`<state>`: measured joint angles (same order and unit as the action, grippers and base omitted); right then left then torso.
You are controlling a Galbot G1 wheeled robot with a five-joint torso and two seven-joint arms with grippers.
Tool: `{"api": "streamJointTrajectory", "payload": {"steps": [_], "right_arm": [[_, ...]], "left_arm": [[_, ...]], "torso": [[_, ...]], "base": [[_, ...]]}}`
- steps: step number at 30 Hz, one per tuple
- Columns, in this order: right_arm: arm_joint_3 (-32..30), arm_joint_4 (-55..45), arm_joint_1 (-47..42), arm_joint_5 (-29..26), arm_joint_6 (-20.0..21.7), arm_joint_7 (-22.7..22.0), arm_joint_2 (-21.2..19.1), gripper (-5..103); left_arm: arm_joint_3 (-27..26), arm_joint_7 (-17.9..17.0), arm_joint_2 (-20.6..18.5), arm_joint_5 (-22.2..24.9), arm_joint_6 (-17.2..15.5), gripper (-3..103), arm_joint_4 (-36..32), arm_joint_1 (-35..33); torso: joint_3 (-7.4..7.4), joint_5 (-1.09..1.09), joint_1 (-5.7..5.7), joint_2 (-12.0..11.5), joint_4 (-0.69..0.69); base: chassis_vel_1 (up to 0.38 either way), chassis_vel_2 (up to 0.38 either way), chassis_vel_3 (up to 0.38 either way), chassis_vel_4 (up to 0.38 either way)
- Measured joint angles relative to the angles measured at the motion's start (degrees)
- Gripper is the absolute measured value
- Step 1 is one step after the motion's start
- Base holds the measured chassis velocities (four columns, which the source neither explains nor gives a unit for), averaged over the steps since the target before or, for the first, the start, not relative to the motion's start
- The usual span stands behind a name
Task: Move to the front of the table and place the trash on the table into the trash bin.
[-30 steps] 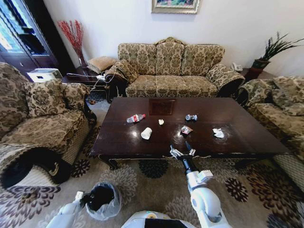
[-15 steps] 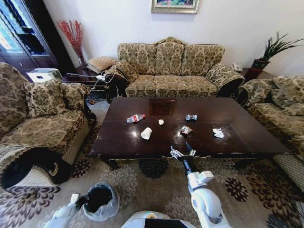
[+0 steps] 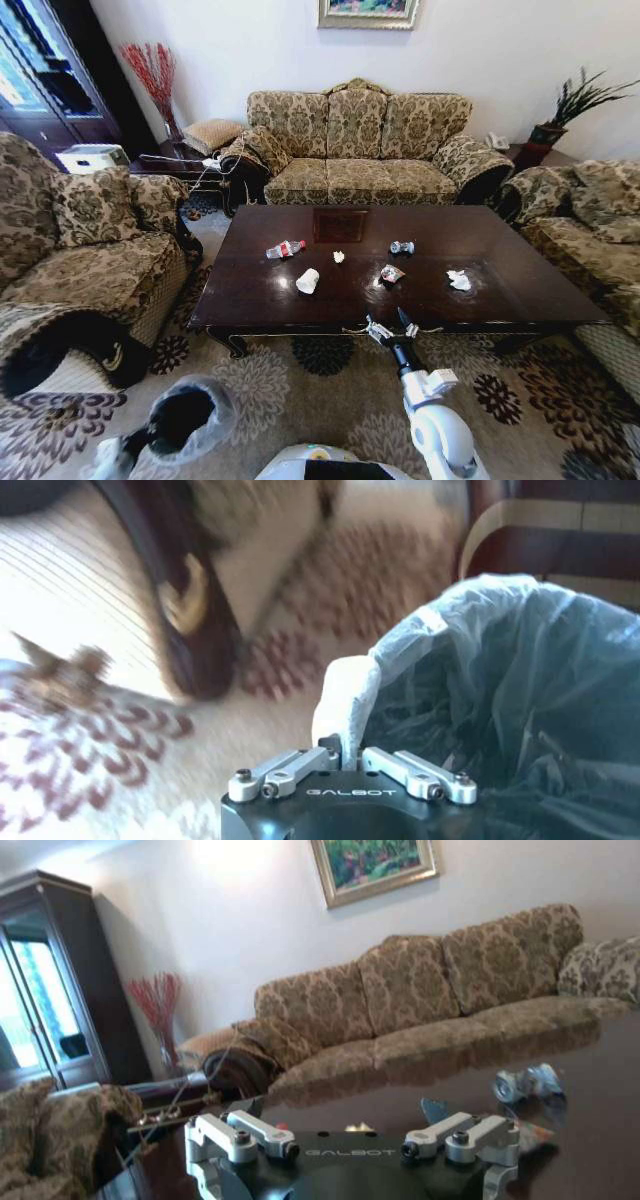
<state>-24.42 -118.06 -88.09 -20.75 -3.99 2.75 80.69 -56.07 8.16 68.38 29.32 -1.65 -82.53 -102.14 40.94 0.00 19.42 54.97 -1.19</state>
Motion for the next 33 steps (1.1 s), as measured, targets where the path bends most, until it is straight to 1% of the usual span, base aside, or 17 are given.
{"api": "streamJointTrajectory", "payload": {"steps": [1, 3, 4, 9, 11, 13, 14, 17, 21, 23, 24, 26, 28, 30, 31, 32, 33], "right_arm": [[0.0, 0.0, 0.0, 0.0, 0.0, 0.0, 0.0, 100], [0.4, 0.4, 0.7, 0.4, -0.2, 0.1, 0.2, 100], [0.4, 0.4, 0.7, 0.4, -0.2, 0.1, 0.2, 100], [-1.4, 0.5, 0.4, 0.8, -1.6, -0.4, 0.9, 100], [-1.6, 0.6, 0.5, 0.8, -1.8, -0.7, 0.8, 100], [-1.8, 1.2, 1.2, 0.5, -2.0, -1.2, 0.6, 100], [-1.8, 1.2, 1.2, 0.5, -2.0, -1.2, 0.6, 100], [-1.2, 2.2, 2.1, 0.2, -2.4, -1.3, 1.2, 100], [-0.7, 2.7, 2.2, 0.1, -3.1, -1.3, 1.8, 100], [-0.5, 3.0, 2.1, 0.2, -3.8, -1.1, 2.2, 100], [-0.5, 3.0, 2.1, 0.2, -3.8, -1.1, 2.2, 100], [-0.5, 3.7, 2.1, 1.0, -4.2, -0.8, 2.4, 100], [-0.5, 4.0, 2.2, 1.3, -4.4, -0.6, 2.4, 100], [-0.4, 6.3, 2.8, 3.5, -5.4, -0.1, 2.4, 100], [-0.4, 6.3, 2.8, 3.5, -5.4, -0.1, 2.4, 100], [-0.3, 7.3, 3.0, 4.1, -5.7, -0.1, 2.3, 100], [-0.1, 8.6, 3.3, 5.0, -6.1, -0.2, 2.0, 100]], "left_arm": [[0.0, 0.0, 0.0, 0.0, 0.0, 0, 0.0, 0.0], [-4.2, -1.5, 3.8, 1.4, -0.7, 0, -8.4, -3.7], [-4.2, -1.5, 3.8, 1.4, -0.7, 0, -8.4, -3.7], [-6.6, -4.1, 7.3, 1.2, -1.8, 0, -20.4, -7.8], [-7.2, -4.4, 7.6, 1.2, -2.0, 0, -22.4, -8.5], [-9.9, -5.1, 8.1, 1.8, -2.4, 0, -28.2, -11.7], [-9.9, -5.1, 8.1, 1.8, -2.4, 0, -28.2, -11.7], [-14.4, -6.2, 7.8, 4.9, -3.7, 0, -33.8, -17.3], [-17.9, -7.1, 7.1, 7.4, -4.6, 0, -36.9, -19.6], [-22.2, -7.9, 6.0, 10.9, -6.4, 0, -40.7, -20.8], [-22.2, -7.9, 6.0, 10.9, -6.4, 0, -40.7, -20.8], [-25.6, -8.9, 3.5, 14.4, -9.0, 0, -44.1, -20.7], [-26.0, -9.2, 2.6, 15.4, -9.7, 0, -44.7, -20.4], [-26.0, -11.0, -2.5, 18.9, -13.2, 0, -47.0, -17.7], [-26.0, -11.0, -2.5, 18.9, -13.2, 0, -47.0, -17.7], [-25.7, -11.5, -4.4, 19.8, -14.2, 0, -47.4, -17.0], [-24.9, -12.4, -8.9, 22.0, -15.9, 0, -47.8, -15.2]], "torso": [[0.00, 0.00, 0.00, 0.0, 0.00], [0.00, 0.04, 0.00, 0.0, 0.02], [0.00, 0.04, 0.00, 0.0, 0.02], [0.00, -0.06, 0.00, 0.0, 0.03], [0.00, -0.07, 0.00, 0.0, 0.06], [0.00, 0.05, 0.01, 0.0, 0.06], [0.00, 0.05, 0.01, 0.0, 0.06], [0.01, -0.01, 0.01, 0.0, 0.01], [0.01, -0.02, 0.01, 0.0, 0.01], [0.00, -0.02, 0.01, 0.0, 0.02], [0.00, -0.02, 0.01, 0.0, 0.02], [0.01, 0.03, 0.01, 0.0, 0.01], [0.01, 0.03, 0.01, 0.0, 0.01], [0.01, -0.04, 0.01, 0.0, 0.02], [0.01, -0.04, 0.01, 0.0, 0.02], [0.01, -0.04, 0.01, 0.0, 0.02], [0.01, -0.01, 0.01, 0.0, 0.04]], "base": [[0.000, 0.000, 0.000, 0.000], [0.000, 0.000, 0.000, 0.000], [0.000, 0.000, 0.000, 0.000], [0.000, 0.000, 0.000, 0.000], [0.000, 0.000, 0.000, 0.000], [0.000, 0.000, 0.000, 0.000], [0.000, 0.000, 0.000, 0.000], [0.000, 0.000, 0.000, 0.000], [0.000, 0.000, 0.000, 0.000], [0.000, 0.000, 0.000, 0.000], [0.000, 0.000, 0.000, 0.000], [0.000, 0.000, 0.000, 0.000], [0.000, 0.000, 0.000, 0.000], [0.000, 0.000, 0.000, 0.000], [0.000, 0.000, 0.000, 0.000], [0.000, 0.000, 0.000, 0.000], [0.000, 0.000, 0.000, 0.000]]}}
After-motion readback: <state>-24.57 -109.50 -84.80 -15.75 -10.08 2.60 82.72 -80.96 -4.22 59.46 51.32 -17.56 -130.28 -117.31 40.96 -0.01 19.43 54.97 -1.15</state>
